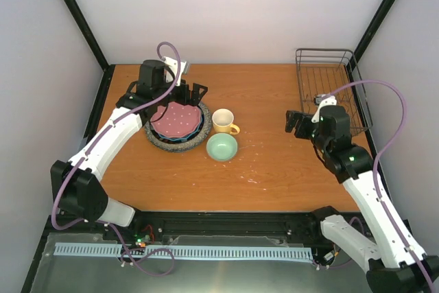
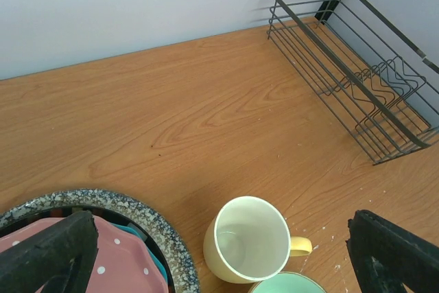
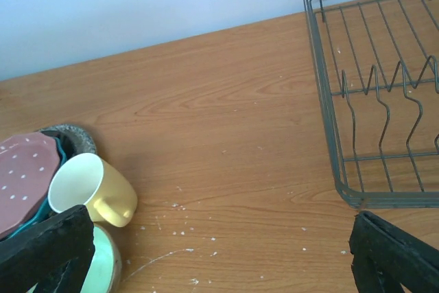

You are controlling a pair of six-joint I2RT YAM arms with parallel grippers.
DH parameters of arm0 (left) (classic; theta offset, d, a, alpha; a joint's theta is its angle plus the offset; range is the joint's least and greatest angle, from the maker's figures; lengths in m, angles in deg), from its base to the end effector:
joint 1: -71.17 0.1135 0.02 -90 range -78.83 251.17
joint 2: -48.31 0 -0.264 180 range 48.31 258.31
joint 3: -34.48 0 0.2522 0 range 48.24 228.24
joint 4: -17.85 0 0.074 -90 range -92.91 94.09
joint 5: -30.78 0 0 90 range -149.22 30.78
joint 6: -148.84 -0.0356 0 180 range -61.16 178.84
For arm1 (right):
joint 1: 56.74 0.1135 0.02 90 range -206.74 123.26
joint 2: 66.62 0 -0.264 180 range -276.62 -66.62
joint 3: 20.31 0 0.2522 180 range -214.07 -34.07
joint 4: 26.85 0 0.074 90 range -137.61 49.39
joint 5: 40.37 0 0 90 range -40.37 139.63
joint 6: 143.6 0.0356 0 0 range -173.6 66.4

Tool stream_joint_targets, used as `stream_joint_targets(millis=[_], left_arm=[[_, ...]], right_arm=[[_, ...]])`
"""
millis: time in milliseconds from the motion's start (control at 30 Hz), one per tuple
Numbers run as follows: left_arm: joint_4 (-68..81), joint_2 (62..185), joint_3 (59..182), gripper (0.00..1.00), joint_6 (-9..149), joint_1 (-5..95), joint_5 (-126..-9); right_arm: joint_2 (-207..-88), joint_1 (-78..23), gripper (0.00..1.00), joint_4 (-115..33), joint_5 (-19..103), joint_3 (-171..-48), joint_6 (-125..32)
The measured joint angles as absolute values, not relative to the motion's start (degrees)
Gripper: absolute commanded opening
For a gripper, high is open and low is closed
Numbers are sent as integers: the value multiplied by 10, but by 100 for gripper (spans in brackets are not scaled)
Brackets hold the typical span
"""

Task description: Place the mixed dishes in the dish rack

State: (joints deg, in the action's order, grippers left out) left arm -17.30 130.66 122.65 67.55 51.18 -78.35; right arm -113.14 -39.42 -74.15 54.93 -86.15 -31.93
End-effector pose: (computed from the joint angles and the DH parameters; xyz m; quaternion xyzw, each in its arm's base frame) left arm 0.3057 -0.1236 0.3480 0.1672 0.8387 -0.2624 0.4469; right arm 0.1661 0.0484 0.3372 0.0563 0.8546 0.1344 0.4984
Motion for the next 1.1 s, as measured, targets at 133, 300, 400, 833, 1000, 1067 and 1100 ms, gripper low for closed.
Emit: stream_joint_targets(millis=[133, 300, 400, 833, 1000, 1067, 1100], left_arm=[[-180, 1314, 1240, 100, 675, 512, -780], [-206, 1354, 1314, 100, 666, 512, -776], [-216, 1371, 1354, 100, 656, 512, -778], [-251, 1407, 1392, 100, 636, 513, -771], [-253, 1407, 1365, 100, 636, 516, -769], [-253, 1407, 1357, 100, 636, 517, -768], [-253, 1407, 1353, 100, 636, 518, -768]], right_arm=[[-1173, -394, 100, -745, 548, -888, -338], [-1224, -394, 77, -790, 558, -959, -353], [-1298, -396, 72, -848, 604, -1046, -357], [-1608, -512, 36, -995, 552, -1219, -432], [-1626, -534, 41, -991, 545, -1232, -448], [-1631, -539, 41, -989, 545, -1232, -451], [-1635, -541, 41, -988, 545, -1232, -453]])
